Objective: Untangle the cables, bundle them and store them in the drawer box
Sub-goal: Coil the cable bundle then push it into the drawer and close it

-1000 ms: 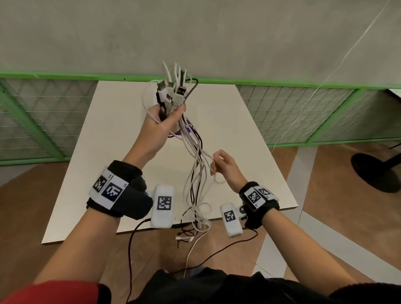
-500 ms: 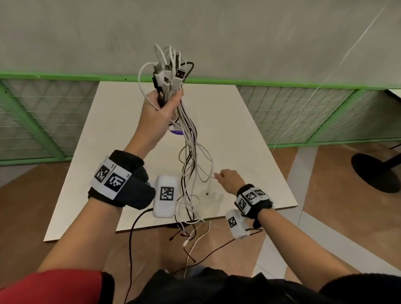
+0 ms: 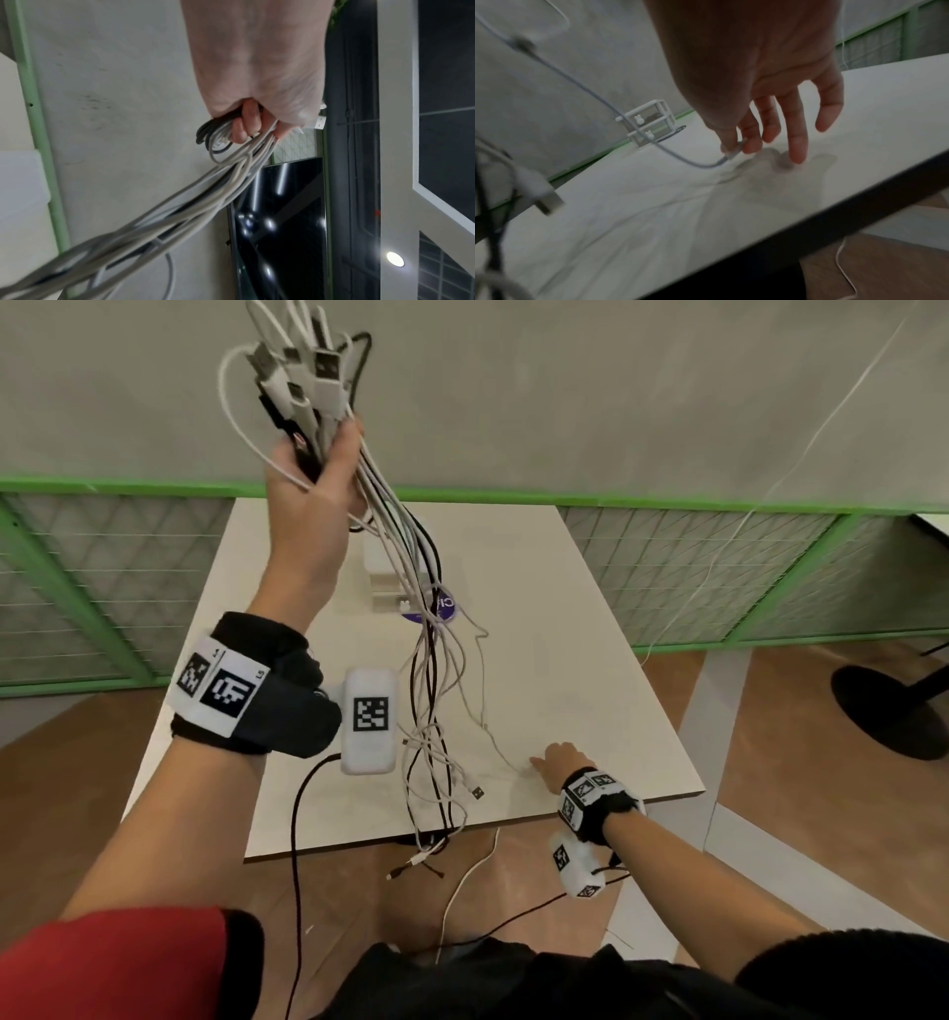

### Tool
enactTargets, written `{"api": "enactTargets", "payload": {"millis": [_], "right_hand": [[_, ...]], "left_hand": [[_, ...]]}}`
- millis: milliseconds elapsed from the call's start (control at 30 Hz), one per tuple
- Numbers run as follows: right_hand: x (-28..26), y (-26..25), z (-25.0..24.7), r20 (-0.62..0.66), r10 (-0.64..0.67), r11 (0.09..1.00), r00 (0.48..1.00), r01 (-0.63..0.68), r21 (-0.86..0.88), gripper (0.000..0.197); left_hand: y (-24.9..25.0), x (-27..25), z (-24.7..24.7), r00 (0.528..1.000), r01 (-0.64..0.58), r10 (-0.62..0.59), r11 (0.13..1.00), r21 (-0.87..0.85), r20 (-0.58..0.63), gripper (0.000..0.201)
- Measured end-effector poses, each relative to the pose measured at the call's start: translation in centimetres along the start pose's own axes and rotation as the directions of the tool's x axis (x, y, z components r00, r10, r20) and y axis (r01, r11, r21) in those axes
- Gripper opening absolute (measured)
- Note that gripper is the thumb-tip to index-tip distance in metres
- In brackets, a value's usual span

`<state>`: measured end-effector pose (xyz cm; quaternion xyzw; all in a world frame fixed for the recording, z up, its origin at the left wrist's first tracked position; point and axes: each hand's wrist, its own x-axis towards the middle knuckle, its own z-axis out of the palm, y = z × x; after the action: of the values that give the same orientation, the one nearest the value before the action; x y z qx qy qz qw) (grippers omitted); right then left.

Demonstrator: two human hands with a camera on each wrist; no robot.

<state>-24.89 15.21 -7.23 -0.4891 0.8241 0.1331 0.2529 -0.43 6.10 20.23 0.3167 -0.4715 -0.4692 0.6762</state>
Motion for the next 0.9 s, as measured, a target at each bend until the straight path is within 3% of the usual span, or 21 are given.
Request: {"api": "enactTargets", "payload": {"millis": [100,200,233,300,333,400,467,533,600,667,700,800,833,900], "right_hand": [[0.0,-1.1,-1.3,-0.026,-0.018,0.999,1.000,0.019,0.038,0.050],[-0.7,-2.7,-3.6,-0.265,-0.114,0.975,0.958,0.159,0.155,0.035],[-1.2,-3.3,-4.4,-0.400,-0.167,0.926,0.901,0.283,0.251,0.027],[-3.1,-5.1,-6.0,-0.631,-0.249,0.715,0.734,0.579,0.392,0.014],[-4.2,-6.1,-6.6,-0.683,-0.304,0.603,0.664,0.689,0.401,0.012],[-5.7,-7.8,-6.9,-0.689,-0.417,0.487,0.592,0.786,0.380,0.012],[-6.0,-8.7,-7.0,-0.714,-0.385,0.437,0.585,0.797,0.417,0.020],[-6.3,-8.9,-7.9,-0.751,-0.279,0.302,0.598,0.797,0.522,0.035],[-6.9,-8.9,-9.0,-0.800,-0.289,0.180,0.525,0.851,0.493,0.043],[-7.1,-9.1,-9.8,-0.813,-0.377,0.177,0.444,0.896,0.407,0.026],[-7.1,-9.5,-10.0,-0.796,-0.418,0.207,0.437,0.899,0.385,0.013],[-6.9,-9.9,-9.8,-0.791,-0.404,0.296,0.459,0.884,0.362,0.023],[-7.1,-10.0,-9.8,-0.808,-0.378,0.287,0.452,0.887,0.362,0.025],[-8.2,-10.2,-10.4,-0.820,-0.360,0.168,0.445,0.895,0.412,0.014]], "left_hand": [[-1.1,-0.7,0.5,0.994,0.064,-0.065,0.998,0.020,0.087,0.017],[-1.5,-0.5,0.7,0.985,0.114,-0.110,0.993,-0.017,0.135,0.013],[-1.5,-0.4,0.9,0.983,0.117,-0.112,0.993,-0.024,0.148,0.012],[-1.6,-0.3,1.3,0.981,0.116,-0.111,0.993,-0.021,0.161,0.012],[-1.6,-0.3,1.5,0.980,0.117,-0.113,0.993,-0.019,0.162,0.012],[-1.6,-0.2,1.8,0.979,0.128,-0.123,0.992,-0.021,0.160,0.012],[-1.6,0.0,1.7,0.978,0.132,-0.127,0.991,-0.024,0.165,0.011],[-1.7,0.2,1.3,0.978,0.125,-0.121,0.992,-0.013,0.170,0.011],[-2.0,0.3,0.8,0.978,0.110,-0.111,0.994,0.018,0.177,0.014],[-2.4,0.3,0.7,0.977,0.099,-0.109,0.993,0.059,0.182,0.018],[-2.5,0.2,0.7,0.977,0.098,-0.111,0.992,0.076,0.183,0.018],[-2.8,0.5,0.7,0.980,0.083,-0.101,0.990,0.111,0.171,0.017],[-2.9,0.7,0.6,0.983,0.065,-0.085,0.990,0.125,0.161,0.017],[-3.2,1.0,0.4,0.986,0.039,-0.064,0.987,0.159,0.155,0.017]]}}
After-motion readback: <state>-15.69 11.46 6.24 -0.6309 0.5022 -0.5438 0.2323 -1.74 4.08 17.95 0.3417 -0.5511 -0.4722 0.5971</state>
